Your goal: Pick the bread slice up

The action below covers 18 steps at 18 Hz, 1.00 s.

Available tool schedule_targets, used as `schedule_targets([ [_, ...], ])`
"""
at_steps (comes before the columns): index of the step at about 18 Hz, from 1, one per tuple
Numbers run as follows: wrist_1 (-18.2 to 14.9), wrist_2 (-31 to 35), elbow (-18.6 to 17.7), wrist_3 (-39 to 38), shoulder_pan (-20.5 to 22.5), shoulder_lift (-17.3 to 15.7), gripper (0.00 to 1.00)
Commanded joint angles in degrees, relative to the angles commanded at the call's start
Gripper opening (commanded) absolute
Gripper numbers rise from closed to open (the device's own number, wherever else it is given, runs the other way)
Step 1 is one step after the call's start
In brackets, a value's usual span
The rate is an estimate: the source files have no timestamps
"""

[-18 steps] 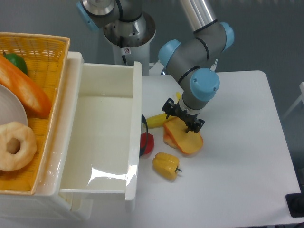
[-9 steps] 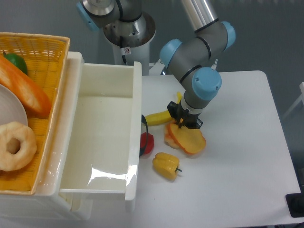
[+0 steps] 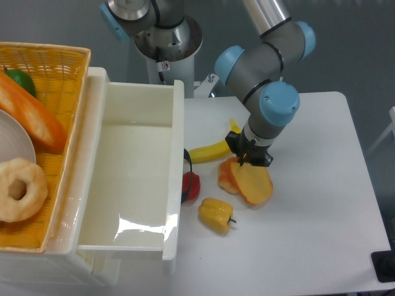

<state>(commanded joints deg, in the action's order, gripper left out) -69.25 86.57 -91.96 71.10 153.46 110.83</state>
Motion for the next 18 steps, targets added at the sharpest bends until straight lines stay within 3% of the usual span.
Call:
schedule_targets([
  [4, -6.9, 1.5, 10.4, 3.1, 0.1, 2.3, 0.0],
  [6, -7.7, 2.4, 13.5, 8.7, 0.6, 2.7, 0.0],
  [9, -7.9, 2.5, 16.5, 9.2, 1.2, 2.8, 0.0],
  [11, -9.9, 2.4, 18.2, 9.2, 1.7, 2.9, 0.0],
  [18, -13.0, 2.0, 17.4, 10.4, 3.4, 0.5, 0.0],
])
